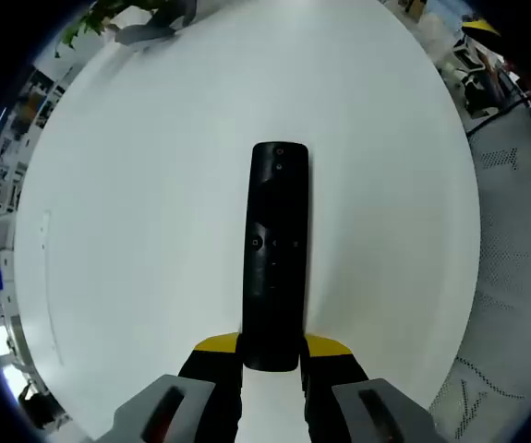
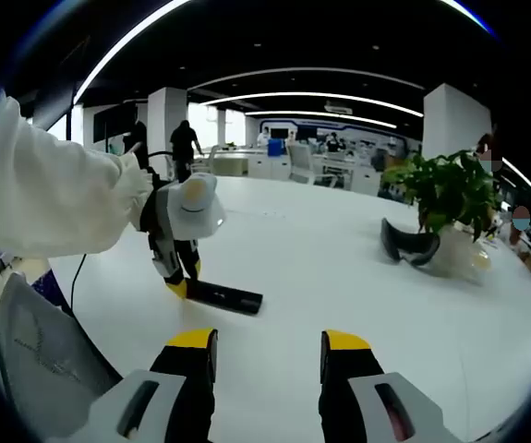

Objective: Press the specified remote control buttons in sequence, fully releasing each button before pressing the next.

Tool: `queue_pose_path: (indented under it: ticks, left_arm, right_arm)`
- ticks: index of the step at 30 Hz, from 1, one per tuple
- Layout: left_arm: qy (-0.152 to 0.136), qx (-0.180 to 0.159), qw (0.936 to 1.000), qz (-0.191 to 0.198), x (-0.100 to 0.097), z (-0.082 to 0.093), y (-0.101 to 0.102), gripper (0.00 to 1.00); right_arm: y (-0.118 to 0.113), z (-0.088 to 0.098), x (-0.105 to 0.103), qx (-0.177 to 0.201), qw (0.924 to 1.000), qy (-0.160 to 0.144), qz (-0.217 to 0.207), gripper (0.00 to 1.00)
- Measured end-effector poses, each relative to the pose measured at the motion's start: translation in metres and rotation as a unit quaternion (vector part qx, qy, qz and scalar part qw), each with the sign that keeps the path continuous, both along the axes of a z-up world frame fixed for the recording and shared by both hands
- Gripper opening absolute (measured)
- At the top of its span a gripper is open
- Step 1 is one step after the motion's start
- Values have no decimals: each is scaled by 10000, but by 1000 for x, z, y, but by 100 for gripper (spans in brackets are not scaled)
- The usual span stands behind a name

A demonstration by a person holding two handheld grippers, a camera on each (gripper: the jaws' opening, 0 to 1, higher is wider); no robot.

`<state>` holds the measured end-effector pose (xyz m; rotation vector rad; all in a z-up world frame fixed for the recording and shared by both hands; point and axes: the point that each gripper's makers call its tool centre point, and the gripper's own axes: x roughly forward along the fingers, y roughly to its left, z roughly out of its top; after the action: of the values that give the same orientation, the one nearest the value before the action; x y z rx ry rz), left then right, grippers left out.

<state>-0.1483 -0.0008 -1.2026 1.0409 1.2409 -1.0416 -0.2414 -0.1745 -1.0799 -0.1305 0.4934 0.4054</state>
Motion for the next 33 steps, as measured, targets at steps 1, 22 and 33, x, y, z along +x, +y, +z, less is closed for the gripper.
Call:
queue_pose_path:
  ticks: [1, 22, 33]
  left_arm:
    - [-2, -5, 10000, 3, -3, 0, 0, 23]
    - [-30, -109, 9996, 254, -32, 2, -2, 23]
    - [-31, -230, 9993, 277, -49, 1, -5, 23]
  right_arm:
    - [0, 0, 0, 3, 10000, -1, 2, 42]
    - [3, 0, -3, -13, 10000, 17, 87, 38]
    - [4, 0, -4, 13, 9999, 44, 101, 33]
